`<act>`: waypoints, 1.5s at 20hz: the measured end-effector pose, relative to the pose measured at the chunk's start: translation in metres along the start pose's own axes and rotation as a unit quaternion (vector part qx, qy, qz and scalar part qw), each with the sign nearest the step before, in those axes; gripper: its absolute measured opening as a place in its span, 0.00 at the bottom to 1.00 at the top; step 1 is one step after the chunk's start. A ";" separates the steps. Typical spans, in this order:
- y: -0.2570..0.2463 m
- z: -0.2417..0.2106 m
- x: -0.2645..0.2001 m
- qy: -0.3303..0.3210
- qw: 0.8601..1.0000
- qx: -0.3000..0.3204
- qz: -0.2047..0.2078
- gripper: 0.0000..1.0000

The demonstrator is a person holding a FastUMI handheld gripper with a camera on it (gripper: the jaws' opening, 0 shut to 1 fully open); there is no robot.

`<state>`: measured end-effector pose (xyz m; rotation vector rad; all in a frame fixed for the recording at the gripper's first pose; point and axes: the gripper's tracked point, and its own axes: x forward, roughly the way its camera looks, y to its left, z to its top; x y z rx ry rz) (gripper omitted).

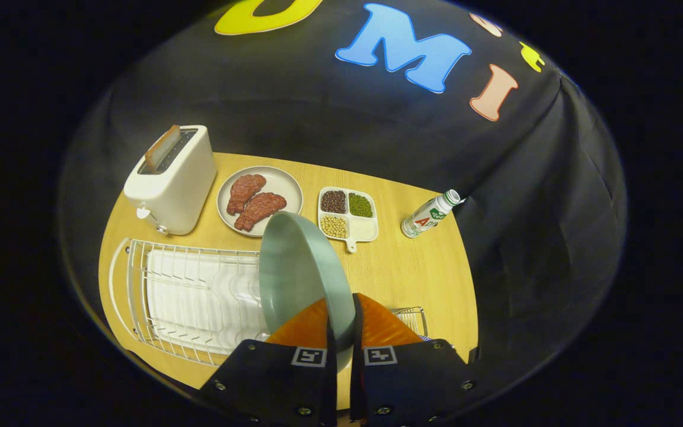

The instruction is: Take the plate from the dish rack, then take the spoon from the basket and place it into the plate.

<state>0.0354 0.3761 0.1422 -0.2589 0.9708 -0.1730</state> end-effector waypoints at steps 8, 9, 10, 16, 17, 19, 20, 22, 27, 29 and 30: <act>-0.075 -0.035 -0.045 -0.035 0.992 0.064 0.099 0.09; -0.083 -0.043 -0.049 -0.037 0.991 0.070 0.110 0.09; -0.091 -0.053 -0.052 -0.034 0.989 0.074 0.121 0.09; -0.127 -0.101 -0.060 -0.036 0.971 0.114 0.205 0.09; -0.132 -0.108 -0.058 -0.040 0.967 0.124 0.217 0.09; -0.139 -0.130 -0.053 -0.039 0.961 0.131 0.240 0.09; -0.142 -0.141 -0.050 -0.040 0.958 0.133 0.250 0.08; -0.146 -0.163 -0.045 -0.041 0.951 0.135 0.276 0.09; -0.145 -0.211 -0.026 -0.028 0.930 0.152 0.335 0.09; -0.143 -0.228 -0.020 -0.023 0.921 0.159 0.355 0.09; -0.143 -0.234 -0.016 -0.024 0.919 0.161 0.359 0.08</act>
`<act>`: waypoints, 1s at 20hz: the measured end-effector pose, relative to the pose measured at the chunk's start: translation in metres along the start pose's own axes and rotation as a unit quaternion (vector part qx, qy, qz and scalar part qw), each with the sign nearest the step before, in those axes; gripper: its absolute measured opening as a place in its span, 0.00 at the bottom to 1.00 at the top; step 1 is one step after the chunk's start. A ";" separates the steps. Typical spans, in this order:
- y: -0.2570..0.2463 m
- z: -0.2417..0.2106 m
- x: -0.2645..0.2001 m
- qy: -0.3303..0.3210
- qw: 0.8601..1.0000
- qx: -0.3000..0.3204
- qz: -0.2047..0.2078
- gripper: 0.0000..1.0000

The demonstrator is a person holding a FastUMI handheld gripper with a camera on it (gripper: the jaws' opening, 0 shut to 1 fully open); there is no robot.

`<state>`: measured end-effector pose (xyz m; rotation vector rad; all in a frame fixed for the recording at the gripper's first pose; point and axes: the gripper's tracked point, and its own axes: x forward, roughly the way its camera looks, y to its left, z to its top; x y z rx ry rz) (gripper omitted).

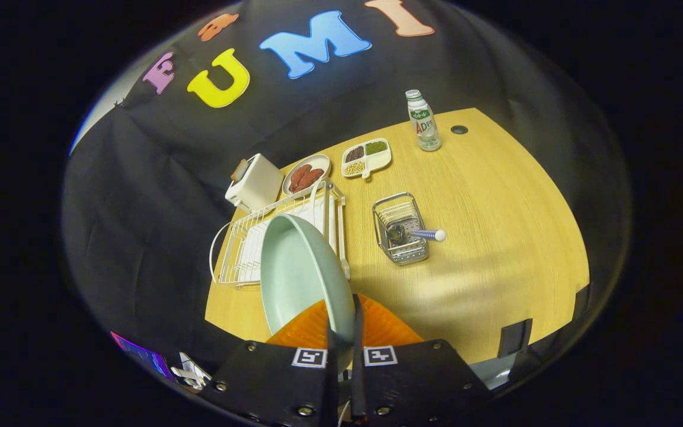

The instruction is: Take the plate from the dish rack, then take the spoon from the basket and place it into the plate.

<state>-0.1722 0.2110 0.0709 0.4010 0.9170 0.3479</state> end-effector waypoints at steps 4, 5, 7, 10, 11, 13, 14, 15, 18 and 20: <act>-0.019 -0.026 0.010 0.013 0.999 0.029 0.016 0.08; -0.026 -0.031 0.013 0.018 0.999 0.035 0.014 0.08; -0.040 -0.044 0.023 0.032 0.999 0.039 0.009 0.08; -0.054 -0.065 0.041 0.062 0.997 0.050 0.010 0.09; -0.057 -0.071 0.048 0.071 0.996 0.055 0.012 0.09; -0.063 -0.085 0.061 0.089 0.994 0.057 0.011 0.08; -0.065 -0.092 0.066 0.093 0.994 0.064 0.013 0.09; -0.065 -0.096 0.070 0.097 0.993 0.072 0.016 0.08; -0.062 -0.104 0.082 0.102 0.989 0.104 0.035 0.08; -0.062 -0.105 0.091 0.103 0.987 0.116 0.042 0.09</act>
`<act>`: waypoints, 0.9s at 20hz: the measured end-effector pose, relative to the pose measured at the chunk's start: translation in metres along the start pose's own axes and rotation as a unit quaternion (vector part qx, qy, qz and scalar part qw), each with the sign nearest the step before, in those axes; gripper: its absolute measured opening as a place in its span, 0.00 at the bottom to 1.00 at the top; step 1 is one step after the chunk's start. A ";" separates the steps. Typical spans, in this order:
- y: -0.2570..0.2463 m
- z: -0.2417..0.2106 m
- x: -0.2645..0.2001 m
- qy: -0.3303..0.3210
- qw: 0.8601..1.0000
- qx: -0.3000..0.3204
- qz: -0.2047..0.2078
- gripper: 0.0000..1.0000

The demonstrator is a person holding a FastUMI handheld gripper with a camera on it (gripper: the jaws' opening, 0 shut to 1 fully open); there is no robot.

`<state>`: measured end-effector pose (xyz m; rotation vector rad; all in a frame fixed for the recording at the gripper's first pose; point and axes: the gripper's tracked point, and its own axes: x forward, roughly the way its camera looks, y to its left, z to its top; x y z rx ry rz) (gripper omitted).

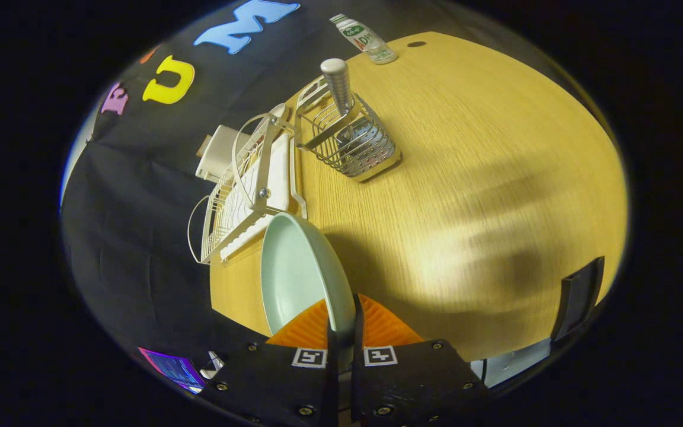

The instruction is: Take the plate from the dish rack, then take the spoon from the basket and place it into the plate.

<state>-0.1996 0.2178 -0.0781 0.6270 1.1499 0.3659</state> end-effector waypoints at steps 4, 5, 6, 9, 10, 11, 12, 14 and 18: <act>-0.009 0.001 0.015 0.003 1.000 -0.004 -0.011 0.10; -0.010 0.004 0.015 0.000 1.000 -0.005 -0.012 0.13; -0.013 0.006 0.014 -0.008 1.000 -0.015 -0.023 0.14; -0.020 0.027 -0.002 -0.060 0.994 -0.080 -0.049 0.29; -0.020 0.036 -0.011 -0.088 0.988 -0.109 -0.058 0.35; -0.022 0.049 -0.021 -0.117 0.981 -0.138 -0.074 0.37; -0.024 0.060 -0.037 -0.147 0.971 -0.166 -0.090 0.37; -0.017 0.084 -0.073 -0.213 0.944 -0.221 -0.119 0.37; 0.004 0.123 -0.133 -0.303 0.893 -0.297 -0.150 0.37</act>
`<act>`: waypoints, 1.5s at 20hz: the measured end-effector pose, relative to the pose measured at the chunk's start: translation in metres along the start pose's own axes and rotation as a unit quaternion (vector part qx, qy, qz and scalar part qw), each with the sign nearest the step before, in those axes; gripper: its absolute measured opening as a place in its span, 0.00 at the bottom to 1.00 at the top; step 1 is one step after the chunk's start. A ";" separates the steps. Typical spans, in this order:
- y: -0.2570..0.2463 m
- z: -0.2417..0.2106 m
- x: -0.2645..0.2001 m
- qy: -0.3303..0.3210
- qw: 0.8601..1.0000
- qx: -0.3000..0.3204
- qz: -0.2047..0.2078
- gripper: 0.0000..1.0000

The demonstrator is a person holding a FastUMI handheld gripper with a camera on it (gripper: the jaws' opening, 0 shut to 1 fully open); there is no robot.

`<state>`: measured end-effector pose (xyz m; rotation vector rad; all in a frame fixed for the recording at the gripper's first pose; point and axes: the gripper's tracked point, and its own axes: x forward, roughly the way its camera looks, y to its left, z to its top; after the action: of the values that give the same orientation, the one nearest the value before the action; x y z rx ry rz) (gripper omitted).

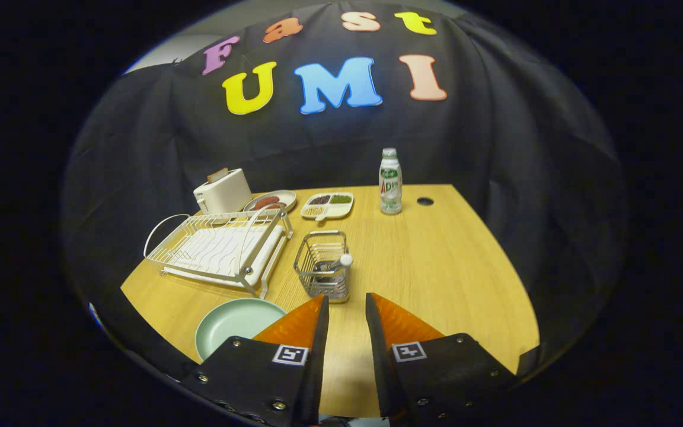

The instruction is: Take the plate from the dish rack, then take the spoon from the basket and place it into the plate.

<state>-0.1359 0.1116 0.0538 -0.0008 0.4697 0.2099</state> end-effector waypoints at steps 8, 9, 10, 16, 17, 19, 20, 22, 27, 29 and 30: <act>-0.015 0.095 -0.045 -0.161 0.987 0.007 0.006 0.93; -0.016 0.088 -0.043 -0.156 0.987 0.023 0.011 0.93; -0.014 0.086 -0.036 -0.161 0.986 0.038 0.020 0.93; -0.024 0.057 0.016 -0.178 0.982 0.057 0.029 0.88; -0.021 0.052 0.025 -0.180 0.982 0.055 0.032 0.88; -0.012 0.042 0.039 -0.179 0.981 0.056 0.043 0.88; -0.010 0.039 0.046 -0.179 0.981 0.059 0.046 0.88; -0.005 0.038 0.059 -0.187 0.979 0.065 0.050 0.88; 0.004 0.024 0.103 -0.185 0.979 0.057 0.058 0.88; 0.004 0.019 0.114 -0.184 0.980 0.049 0.052 0.81; -0.001 0.018 0.117 -0.188 0.980 0.046 0.034 0.67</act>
<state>-0.0258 0.1348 0.0172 0.1439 0.1013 0.2487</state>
